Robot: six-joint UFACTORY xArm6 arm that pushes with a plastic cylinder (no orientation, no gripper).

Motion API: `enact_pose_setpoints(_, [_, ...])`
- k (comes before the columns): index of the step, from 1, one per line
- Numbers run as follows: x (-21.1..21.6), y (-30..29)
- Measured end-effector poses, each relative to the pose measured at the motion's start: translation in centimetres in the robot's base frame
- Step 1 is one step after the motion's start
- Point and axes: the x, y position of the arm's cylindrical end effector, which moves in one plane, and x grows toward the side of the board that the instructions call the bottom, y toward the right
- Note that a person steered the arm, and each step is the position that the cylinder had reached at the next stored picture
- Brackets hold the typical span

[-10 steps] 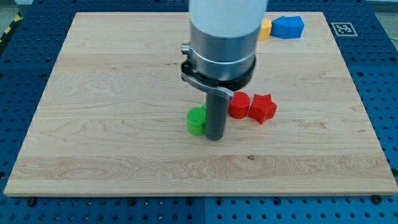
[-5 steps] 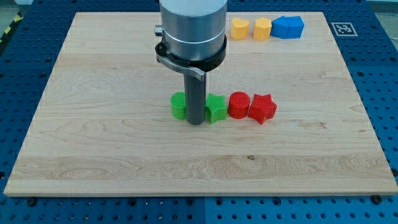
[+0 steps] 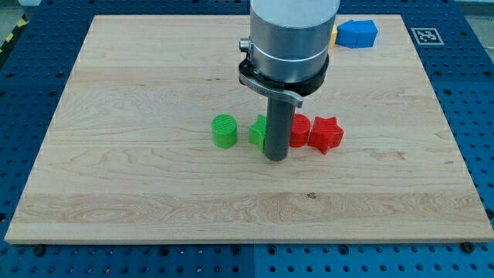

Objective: Move green circle closer towards the green star

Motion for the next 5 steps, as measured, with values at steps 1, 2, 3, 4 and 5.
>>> enact_pose_setpoints(1, [1.1, -0.2])
enact_pose_setpoints(2, [1.6, -1.9])
enact_pose_setpoints(3, [0.5, -3.3])
enact_pose_setpoints(4, [0.2, -3.5])
enact_pose_setpoints(5, [1.0, -3.5])
